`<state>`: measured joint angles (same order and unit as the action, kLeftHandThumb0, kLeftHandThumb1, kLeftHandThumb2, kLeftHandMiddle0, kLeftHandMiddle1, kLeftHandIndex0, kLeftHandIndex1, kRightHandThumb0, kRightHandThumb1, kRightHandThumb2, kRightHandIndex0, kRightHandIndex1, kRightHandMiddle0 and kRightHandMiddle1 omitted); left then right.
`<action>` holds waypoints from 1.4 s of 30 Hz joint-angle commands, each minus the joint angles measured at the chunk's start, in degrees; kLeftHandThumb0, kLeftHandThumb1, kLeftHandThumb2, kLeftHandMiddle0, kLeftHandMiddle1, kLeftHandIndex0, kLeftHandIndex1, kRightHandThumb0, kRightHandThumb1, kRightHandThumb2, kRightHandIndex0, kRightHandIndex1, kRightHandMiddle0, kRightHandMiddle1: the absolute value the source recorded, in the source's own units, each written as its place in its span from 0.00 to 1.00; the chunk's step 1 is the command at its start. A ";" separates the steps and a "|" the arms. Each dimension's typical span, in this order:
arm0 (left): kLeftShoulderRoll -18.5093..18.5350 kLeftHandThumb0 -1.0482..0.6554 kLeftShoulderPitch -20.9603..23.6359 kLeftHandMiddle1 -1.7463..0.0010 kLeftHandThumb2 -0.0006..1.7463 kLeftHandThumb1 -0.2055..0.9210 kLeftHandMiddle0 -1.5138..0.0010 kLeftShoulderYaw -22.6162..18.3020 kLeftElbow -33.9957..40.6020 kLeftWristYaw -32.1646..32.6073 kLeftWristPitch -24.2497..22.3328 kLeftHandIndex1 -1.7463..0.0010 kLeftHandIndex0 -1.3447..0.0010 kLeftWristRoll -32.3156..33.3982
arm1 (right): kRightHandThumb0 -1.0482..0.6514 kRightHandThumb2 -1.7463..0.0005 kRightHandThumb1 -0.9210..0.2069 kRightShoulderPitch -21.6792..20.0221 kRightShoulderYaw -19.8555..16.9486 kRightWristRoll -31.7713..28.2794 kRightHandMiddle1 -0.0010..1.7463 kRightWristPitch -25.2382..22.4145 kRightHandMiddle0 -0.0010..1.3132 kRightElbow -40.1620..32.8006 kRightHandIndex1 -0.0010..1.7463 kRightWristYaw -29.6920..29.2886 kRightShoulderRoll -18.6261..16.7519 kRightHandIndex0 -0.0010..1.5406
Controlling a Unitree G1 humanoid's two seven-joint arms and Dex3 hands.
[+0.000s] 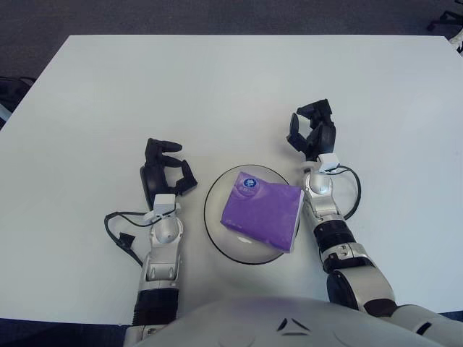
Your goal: Put the tissue paper into the plate.
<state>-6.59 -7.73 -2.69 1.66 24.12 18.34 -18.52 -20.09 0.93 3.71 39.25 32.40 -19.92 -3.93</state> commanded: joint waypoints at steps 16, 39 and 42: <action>0.14 0.61 -6.78 0.15 0.68 0.51 0.54 4.03 -7.96 -2.21 1.08 0.00 0.72 0.75 | 0.38 0.44 0.30 18.02 0.66 1.16 1.00 -0.55 0.31 2.90 0.82 1.03 -1.75 0.41; -0.43 0.61 -7.32 0.19 0.68 0.49 0.52 4.54 -10.12 -1.92 4.61 0.00 0.70 2.35 | 0.38 0.45 0.28 19.53 1.53 2.11 1.00 -1.71 0.30 1.32 0.81 3.15 -1.05 0.39; -0.52 0.61 -7.39 0.19 0.68 0.49 0.52 4.67 -10.18 -1.84 4.86 0.00 0.70 2.65 | 0.38 0.45 0.28 19.92 1.65 2.12 1.00 -2.82 0.29 0.75 0.81 3.67 -0.92 0.39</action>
<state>-6.22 -9.59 0.71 -1.11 23.10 24.19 -16.72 -14.89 1.64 3.65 38.89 26.17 -17.51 -5.61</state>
